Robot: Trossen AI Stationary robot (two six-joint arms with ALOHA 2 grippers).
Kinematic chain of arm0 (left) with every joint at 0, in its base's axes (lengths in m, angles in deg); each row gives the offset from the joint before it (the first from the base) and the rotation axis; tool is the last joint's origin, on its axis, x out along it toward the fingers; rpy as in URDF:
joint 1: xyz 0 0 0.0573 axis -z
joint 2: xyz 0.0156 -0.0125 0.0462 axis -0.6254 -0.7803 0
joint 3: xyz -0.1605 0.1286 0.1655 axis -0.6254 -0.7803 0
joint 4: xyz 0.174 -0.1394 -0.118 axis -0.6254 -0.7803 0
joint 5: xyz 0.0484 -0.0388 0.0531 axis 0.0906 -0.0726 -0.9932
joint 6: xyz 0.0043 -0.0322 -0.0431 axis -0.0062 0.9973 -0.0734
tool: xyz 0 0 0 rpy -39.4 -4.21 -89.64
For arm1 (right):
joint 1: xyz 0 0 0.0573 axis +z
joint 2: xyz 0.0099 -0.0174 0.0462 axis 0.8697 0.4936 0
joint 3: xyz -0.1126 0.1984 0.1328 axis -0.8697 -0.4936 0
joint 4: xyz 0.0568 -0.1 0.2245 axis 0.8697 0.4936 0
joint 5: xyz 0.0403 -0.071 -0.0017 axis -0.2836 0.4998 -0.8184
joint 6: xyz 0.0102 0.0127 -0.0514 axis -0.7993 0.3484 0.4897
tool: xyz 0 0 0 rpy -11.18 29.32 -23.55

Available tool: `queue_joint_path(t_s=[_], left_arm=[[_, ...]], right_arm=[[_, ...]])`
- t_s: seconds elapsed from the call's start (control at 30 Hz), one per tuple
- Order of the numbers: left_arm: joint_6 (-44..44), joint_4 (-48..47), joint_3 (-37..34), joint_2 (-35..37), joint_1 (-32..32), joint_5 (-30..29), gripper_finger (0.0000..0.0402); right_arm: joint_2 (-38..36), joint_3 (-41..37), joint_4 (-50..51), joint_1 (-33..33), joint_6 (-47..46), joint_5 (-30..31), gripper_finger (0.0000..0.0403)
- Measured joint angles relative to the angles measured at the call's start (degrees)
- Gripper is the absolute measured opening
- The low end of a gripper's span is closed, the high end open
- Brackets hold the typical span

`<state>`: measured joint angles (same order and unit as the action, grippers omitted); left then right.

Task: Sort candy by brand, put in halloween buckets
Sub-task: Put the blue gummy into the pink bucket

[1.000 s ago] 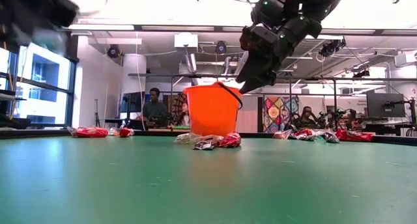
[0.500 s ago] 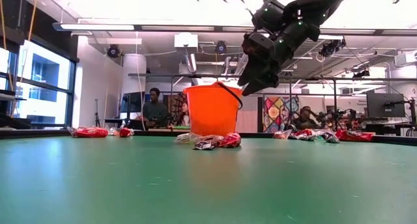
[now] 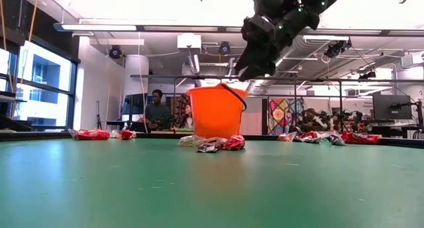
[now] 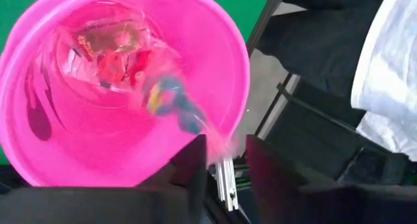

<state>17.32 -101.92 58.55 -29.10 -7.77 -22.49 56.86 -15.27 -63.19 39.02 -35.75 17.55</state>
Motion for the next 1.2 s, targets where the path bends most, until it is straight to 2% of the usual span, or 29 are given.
queue_joint_path(t_s=[0.2, 0.3, 0.4, 0.53, 0.77, 0.83, 0.93, 1.03, 1.13, 1.2], left_arm=[[-2.2, -0.1, 0.0, 0.0, -1.1, 2.7, 0.0203], [-5.6, -0.2, 0.0, 0.4, -2.6, 6.1, 0.0228], [-9.6, -1.1, 0.0, 2.2, -6.5, 7.0, 0.0235], [-16.1, -1.8, 0.0, 5.9, -15.5, 2.8, 0.0234], [-30.4, -2.0, 0.0, 8.3, -35.4, -7.1, 0.0233], [-34.2, -1.8, 0.0, 8.1, -40.0, -10.0, 0.0233], [-39.1, -1.7, 0.0, 7.6, -45.7, -14.5, 0.0233], [-42.9, -1.3, 0.0, 7.8, -50.0, -18.1, 0.0233], [-45.5, 0.4, 0.0, 7.7, -53.3, -20.9, 0.0233], [-46.9, 2.4, 0.0, 7.7, -55.3, -21.3, 0.0233]], right_arm=[[0.0, 2.7, 4.1, 0.0, 0.6, 0.0, 0.0252], [0.0, 3.8, 6.7, 0.0, 0.8, 0.2, 0.0252], [-0.9, 5.1, 11.3, -0.5, -0.1, 4.3, 0.0252], [-3.7, 5.4, 17.3, -4.2, -7.4, 13.9, 0.0252], [-5.0, 1.7, 29.8, -14.7, -24.5, 25.4, 0.0252], [-5.0, -0.5, 29.4, -17.3, -30.9, 27.7, 0.0252], [-4.9, -4.3, 25.2, -19.8, -41.7, 27.0, 0.0252], [-4.9, -7.3, 20.1, -20.0, -47.4, 26.9, 0.0252], [-4.9, -9.9, 19.8, -19.7, -55.1, 33.3, 0.0252], [-4.9, -12.1, 20.5, -19.6, -63.6, 37.8, 0.0252]])
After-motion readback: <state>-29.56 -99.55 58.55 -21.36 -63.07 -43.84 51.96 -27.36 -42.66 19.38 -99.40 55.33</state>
